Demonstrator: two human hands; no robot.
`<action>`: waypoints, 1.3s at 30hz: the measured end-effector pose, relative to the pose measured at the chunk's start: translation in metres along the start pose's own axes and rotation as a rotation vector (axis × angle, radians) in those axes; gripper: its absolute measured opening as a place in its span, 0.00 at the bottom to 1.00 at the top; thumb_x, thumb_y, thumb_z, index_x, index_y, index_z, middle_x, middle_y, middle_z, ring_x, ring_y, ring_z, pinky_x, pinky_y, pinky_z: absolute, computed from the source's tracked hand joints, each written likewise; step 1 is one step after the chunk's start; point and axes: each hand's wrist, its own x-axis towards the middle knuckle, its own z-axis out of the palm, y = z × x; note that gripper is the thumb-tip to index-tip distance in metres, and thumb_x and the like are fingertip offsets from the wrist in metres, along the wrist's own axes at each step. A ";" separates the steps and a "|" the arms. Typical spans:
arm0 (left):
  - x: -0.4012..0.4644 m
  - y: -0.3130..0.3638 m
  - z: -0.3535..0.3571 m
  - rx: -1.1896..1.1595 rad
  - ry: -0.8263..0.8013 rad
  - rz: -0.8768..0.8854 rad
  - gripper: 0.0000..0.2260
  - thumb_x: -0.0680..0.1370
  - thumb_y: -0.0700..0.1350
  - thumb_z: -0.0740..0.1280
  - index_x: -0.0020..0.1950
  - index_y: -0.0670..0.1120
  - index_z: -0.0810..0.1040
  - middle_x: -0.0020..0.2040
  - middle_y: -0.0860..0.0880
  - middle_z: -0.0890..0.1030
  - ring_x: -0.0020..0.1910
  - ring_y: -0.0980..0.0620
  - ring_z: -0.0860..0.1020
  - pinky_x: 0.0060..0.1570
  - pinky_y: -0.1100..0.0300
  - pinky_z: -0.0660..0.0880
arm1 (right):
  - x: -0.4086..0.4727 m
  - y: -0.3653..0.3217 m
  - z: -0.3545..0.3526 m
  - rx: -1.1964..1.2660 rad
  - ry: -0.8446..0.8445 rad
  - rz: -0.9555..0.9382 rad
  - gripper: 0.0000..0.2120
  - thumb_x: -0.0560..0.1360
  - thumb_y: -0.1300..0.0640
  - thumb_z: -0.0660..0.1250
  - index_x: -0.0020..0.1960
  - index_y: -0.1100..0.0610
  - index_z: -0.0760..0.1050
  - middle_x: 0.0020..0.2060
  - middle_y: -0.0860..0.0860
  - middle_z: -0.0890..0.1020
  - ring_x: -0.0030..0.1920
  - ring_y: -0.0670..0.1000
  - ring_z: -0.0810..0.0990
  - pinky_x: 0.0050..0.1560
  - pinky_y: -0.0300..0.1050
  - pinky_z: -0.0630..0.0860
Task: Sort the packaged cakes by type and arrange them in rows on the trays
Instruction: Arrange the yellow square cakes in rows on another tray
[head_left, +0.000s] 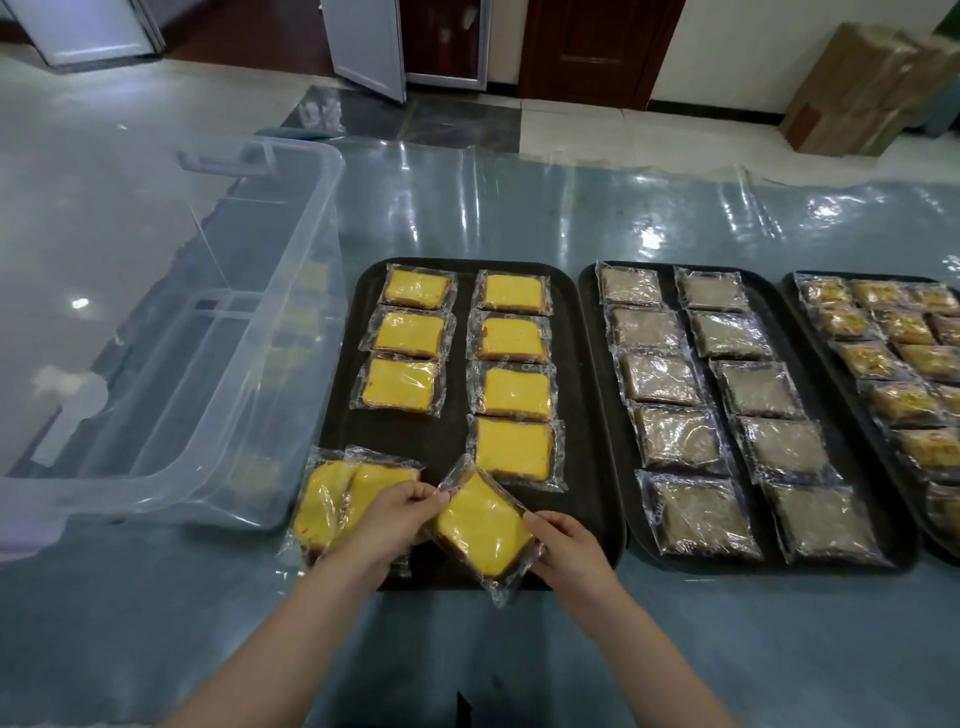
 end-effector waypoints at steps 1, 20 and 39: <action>0.000 -0.002 0.003 -0.050 -0.014 -0.031 0.06 0.79 0.45 0.69 0.46 0.43 0.79 0.39 0.48 0.79 0.41 0.51 0.77 0.48 0.55 0.77 | 0.000 -0.001 -0.005 0.013 -0.005 0.001 0.13 0.75 0.55 0.74 0.56 0.59 0.79 0.50 0.58 0.84 0.53 0.58 0.84 0.56 0.54 0.81; 0.003 -0.018 0.032 -0.088 0.010 -0.114 0.06 0.81 0.42 0.65 0.47 0.41 0.78 0.44 0.43 0.79 0.44 0.48 0.79 0.44 0.57 0.81 | 0.008 -0.024 -0.038 -0.146 0.056 -0.118 0.08 0.77 0.63 0.71 0.55 0.64 0.78 0.49 0.62 0.83 0.49 0.56 0.84 0.47 0.46 0.83; 0.007 -0.025 0.036 0.694 0.027 0.104 0.04 0.80 0.45 0.64 0.45 0.49 0.74 0.39 0.51 0.80 0.38 0.52 0.79 0.37 0.56 0.75 | 0.020 -0.027 -0.042 -0.838 0.217 -0.393 0.03 0.80 0.58 0.65 0.51 0.53 0.77 0.43 0.46 0.81 0.40 0.42 0.78 0.35 0.30 0.72</action>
